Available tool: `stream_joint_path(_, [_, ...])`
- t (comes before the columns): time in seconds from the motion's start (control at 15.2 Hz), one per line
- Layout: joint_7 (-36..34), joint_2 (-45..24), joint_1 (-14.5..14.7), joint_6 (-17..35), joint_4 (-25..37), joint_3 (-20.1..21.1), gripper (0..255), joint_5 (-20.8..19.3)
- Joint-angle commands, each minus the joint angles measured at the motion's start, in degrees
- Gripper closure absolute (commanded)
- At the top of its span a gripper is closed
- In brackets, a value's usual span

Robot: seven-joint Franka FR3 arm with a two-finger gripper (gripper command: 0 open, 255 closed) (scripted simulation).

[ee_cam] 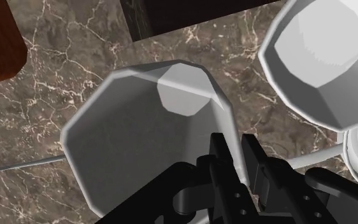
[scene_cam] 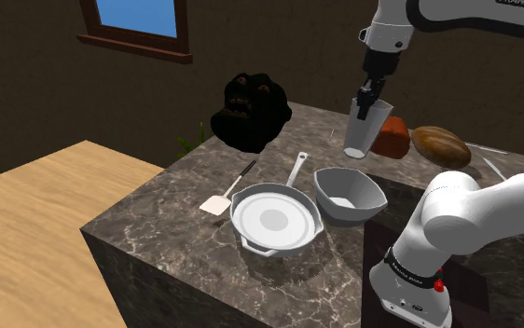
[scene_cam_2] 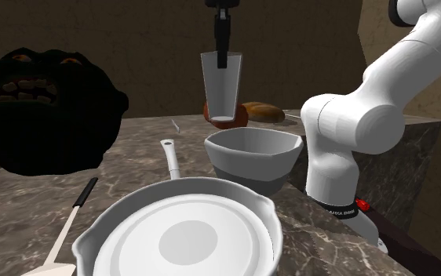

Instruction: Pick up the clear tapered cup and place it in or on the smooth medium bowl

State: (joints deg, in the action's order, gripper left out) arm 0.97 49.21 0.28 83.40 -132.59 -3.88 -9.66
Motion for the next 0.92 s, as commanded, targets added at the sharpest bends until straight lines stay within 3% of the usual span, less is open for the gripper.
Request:
stream_joint_path(0.0, [0.24, -0.6, -0.01, -1.49, 2.12, 0.07, 255, 0.04])
stream_joint_path(0.86, [0.12, -4.68, 0.17, -9.84, 14.42, 1.74, 255, 1.15])
